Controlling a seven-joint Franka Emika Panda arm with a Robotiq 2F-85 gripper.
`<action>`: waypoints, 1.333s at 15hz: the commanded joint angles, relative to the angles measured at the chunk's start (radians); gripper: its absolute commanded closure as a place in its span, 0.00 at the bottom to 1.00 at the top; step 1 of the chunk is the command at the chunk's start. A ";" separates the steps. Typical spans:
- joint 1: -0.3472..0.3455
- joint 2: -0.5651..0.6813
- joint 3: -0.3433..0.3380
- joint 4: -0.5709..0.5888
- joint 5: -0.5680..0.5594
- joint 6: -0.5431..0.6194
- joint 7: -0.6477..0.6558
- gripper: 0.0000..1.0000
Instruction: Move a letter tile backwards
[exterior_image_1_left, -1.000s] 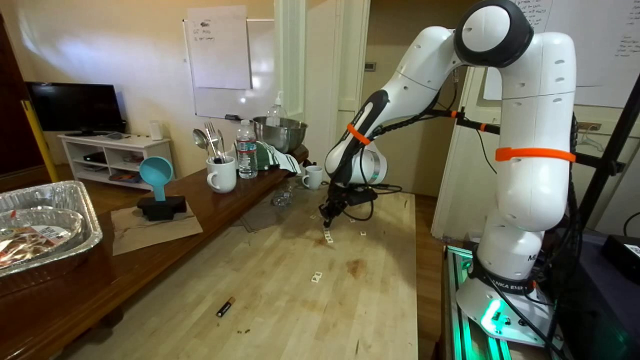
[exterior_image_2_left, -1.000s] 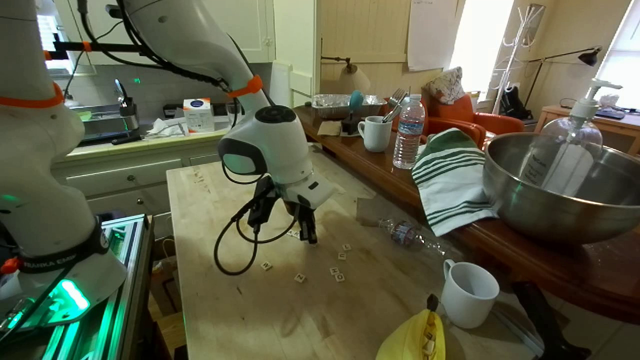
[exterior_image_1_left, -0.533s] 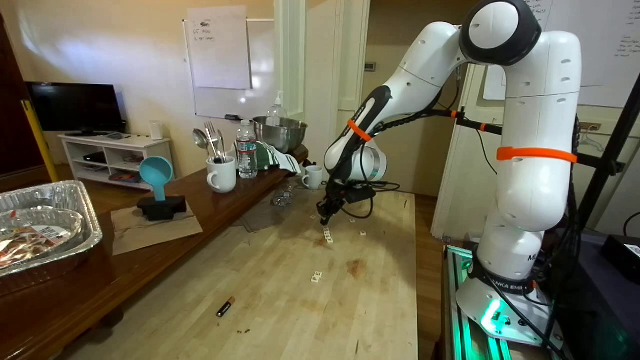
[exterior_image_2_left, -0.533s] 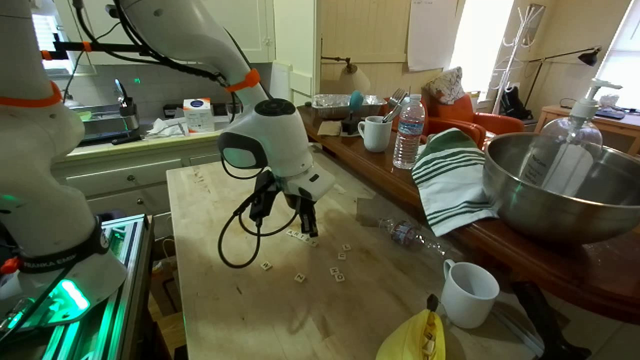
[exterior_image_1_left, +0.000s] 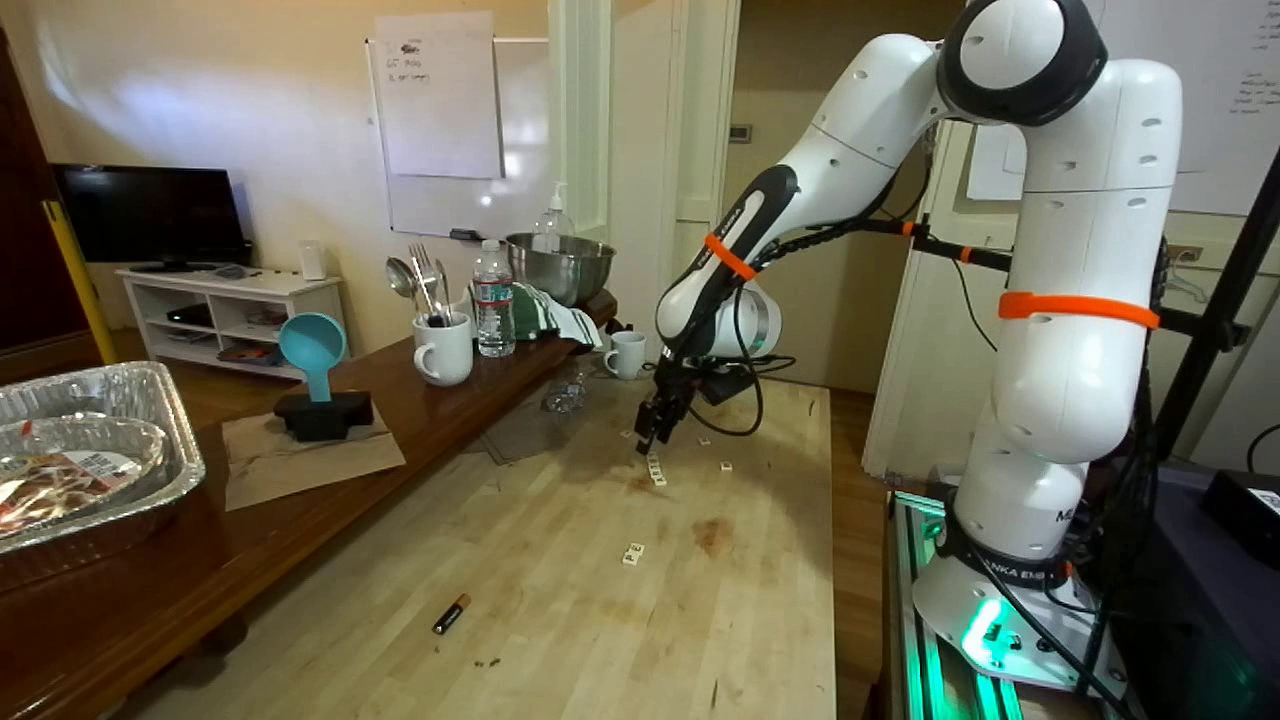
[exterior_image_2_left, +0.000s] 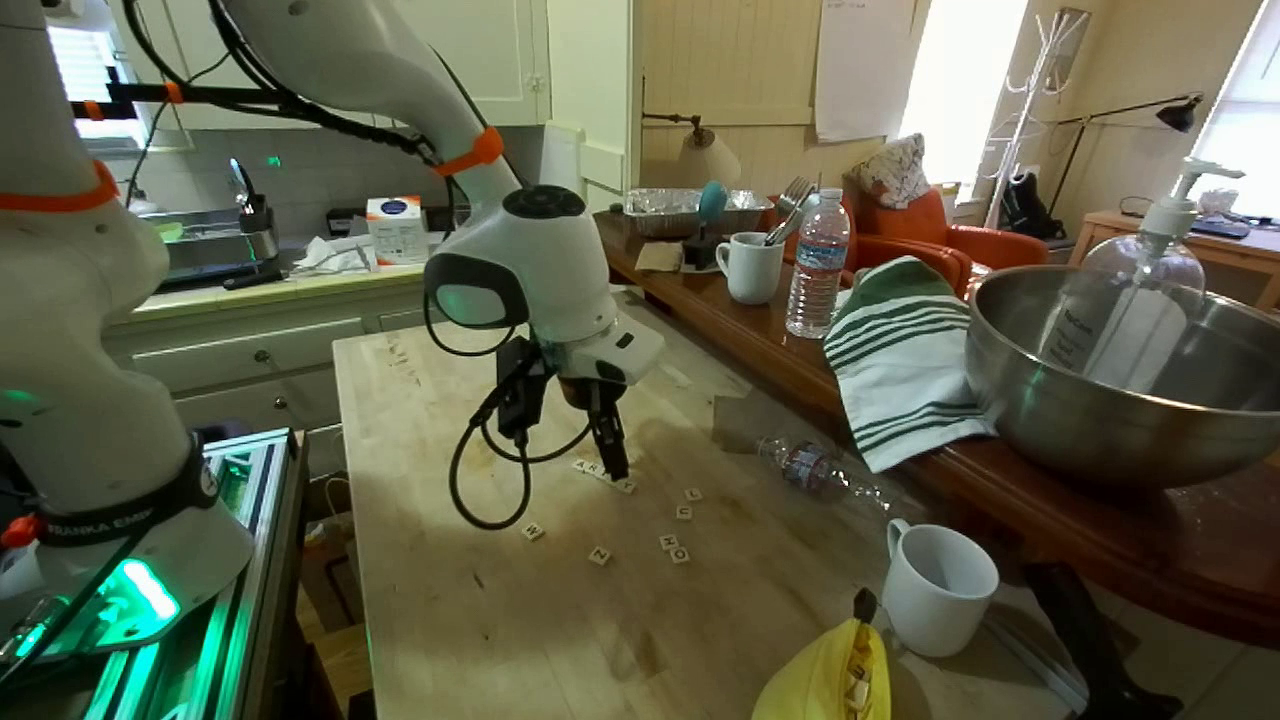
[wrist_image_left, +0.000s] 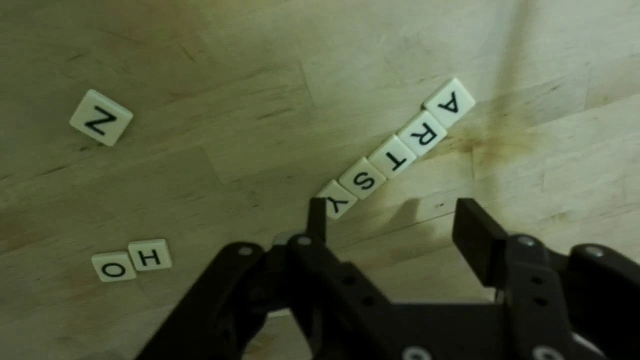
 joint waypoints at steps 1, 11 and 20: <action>0.002 -0.055 -0.004 -0.039 -0.077 -0.054 -0.059 0.01; 0.043 -0.117 -0.043 -0.048 -0.176 -0.166 -0.291 0.00; 0.104 -0.168 -0.092 -0.083 -0.206 -0.132 -0.400 0.00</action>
